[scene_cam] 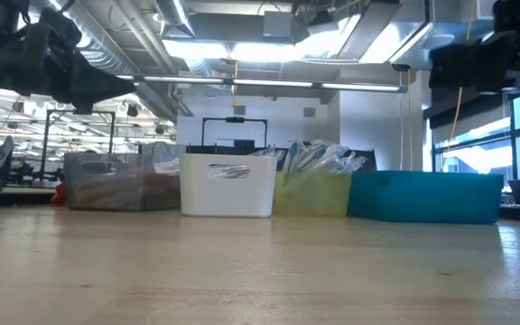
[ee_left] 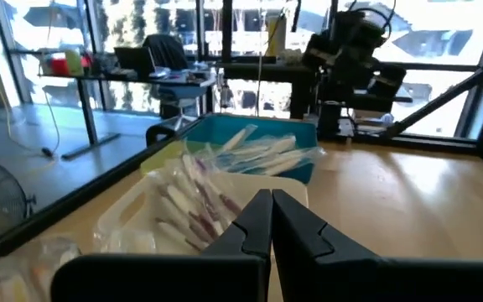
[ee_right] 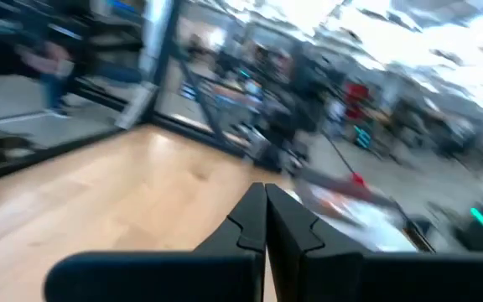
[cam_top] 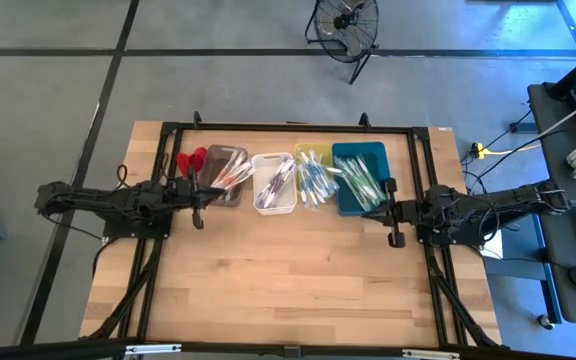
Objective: Pick & Place Toothbrushes
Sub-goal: Return to Home Position
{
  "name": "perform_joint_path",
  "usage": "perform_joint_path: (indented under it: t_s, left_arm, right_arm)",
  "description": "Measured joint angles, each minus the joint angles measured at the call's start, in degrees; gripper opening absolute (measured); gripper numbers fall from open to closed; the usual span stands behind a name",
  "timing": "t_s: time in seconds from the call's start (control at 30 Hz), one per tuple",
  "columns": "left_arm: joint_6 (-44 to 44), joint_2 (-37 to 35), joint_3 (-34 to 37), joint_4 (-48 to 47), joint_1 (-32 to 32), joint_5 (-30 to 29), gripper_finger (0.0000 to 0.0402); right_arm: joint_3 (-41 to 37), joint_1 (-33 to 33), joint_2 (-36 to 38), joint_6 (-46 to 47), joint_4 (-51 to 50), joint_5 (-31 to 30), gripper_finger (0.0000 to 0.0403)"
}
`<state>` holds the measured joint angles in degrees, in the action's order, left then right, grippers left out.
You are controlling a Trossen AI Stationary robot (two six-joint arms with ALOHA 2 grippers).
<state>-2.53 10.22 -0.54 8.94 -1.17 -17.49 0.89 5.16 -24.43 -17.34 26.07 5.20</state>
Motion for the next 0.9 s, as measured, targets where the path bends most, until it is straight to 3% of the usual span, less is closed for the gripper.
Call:
perform_joint_path:
  t_s: [0.13,0.37,0.63,0.9]
  left_arm:
    - [-3.39,0.0,0.0,-2.87,3.58,3.5,0.0002]
    - [-8.76,0.81,0.0,-6.17,5.93,2.73,0.0002]
    - [-10.29,0.94,0.0,-6.1,5.93,2.05,0.0002]
    - [-10.29,0.92,0.0,-6.11,5.9,2.07,0.0002]
  right_arm:
    - [0.0,-1.85,1.54,-1.56,0.41,8.85,0.0003]
    - [0.07,-4.12,2.05,5.09,-1.1,19.54,0.0004]
    - [0.07,-4.12,2.04,13.54,-6.57,19.24,0.0009]
    - [0.07,-4.12,2.02,13.92,-9.59,19.26,0.0032]
